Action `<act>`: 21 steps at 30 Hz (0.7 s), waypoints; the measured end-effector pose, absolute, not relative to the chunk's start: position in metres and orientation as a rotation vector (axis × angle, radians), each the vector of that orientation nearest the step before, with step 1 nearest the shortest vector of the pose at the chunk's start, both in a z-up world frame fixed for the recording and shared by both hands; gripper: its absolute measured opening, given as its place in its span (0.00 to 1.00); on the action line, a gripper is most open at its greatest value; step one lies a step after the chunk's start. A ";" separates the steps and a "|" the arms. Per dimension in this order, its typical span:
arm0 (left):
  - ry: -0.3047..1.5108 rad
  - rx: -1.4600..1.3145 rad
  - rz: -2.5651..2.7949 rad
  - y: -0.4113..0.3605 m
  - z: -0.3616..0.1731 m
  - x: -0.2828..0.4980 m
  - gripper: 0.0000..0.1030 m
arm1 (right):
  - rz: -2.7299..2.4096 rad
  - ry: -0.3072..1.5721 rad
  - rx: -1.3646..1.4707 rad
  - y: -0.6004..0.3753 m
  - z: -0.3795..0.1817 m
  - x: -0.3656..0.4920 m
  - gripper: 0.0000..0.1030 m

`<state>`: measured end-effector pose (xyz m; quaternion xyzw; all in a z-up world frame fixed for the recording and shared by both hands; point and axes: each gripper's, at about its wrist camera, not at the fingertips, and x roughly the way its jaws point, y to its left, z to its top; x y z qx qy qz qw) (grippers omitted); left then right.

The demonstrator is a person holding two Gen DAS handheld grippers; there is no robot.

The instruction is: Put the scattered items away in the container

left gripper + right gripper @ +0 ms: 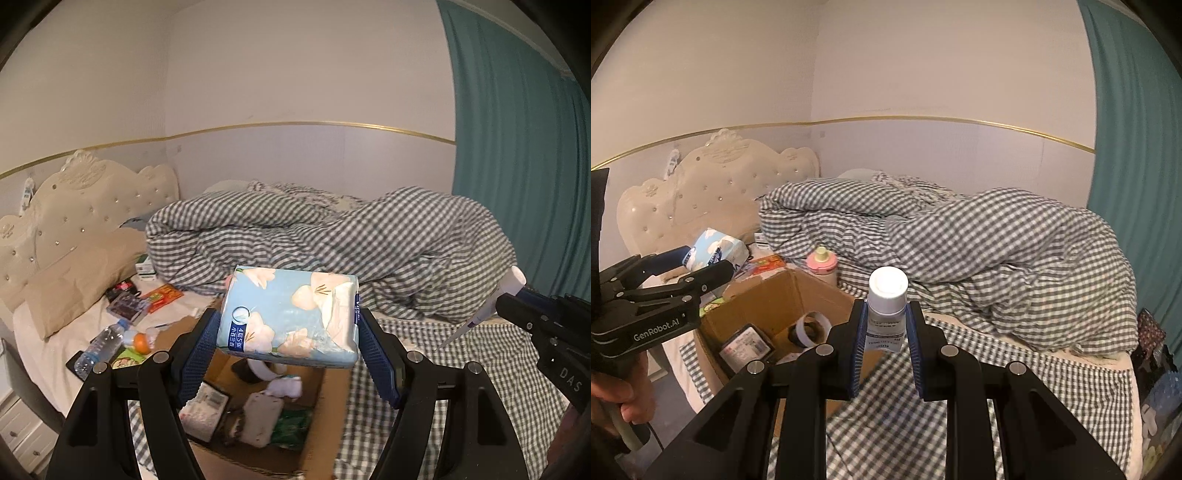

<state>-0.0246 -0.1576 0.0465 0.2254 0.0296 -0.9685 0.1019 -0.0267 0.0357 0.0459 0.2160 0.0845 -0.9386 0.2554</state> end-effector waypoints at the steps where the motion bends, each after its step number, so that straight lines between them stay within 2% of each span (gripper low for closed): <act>1: 0.090 0.669 -2.854 -0.162 0.046 -0.024 0.73 | -2.539 0.230 0.587 0.029 0.045 -0.027 0.20; 21: 0.120 0.777 -2.735 -0.240 0.015 -0.034 0.73 | -2.387 0.254 0.642 -0.070 0.013 -0.050 0.20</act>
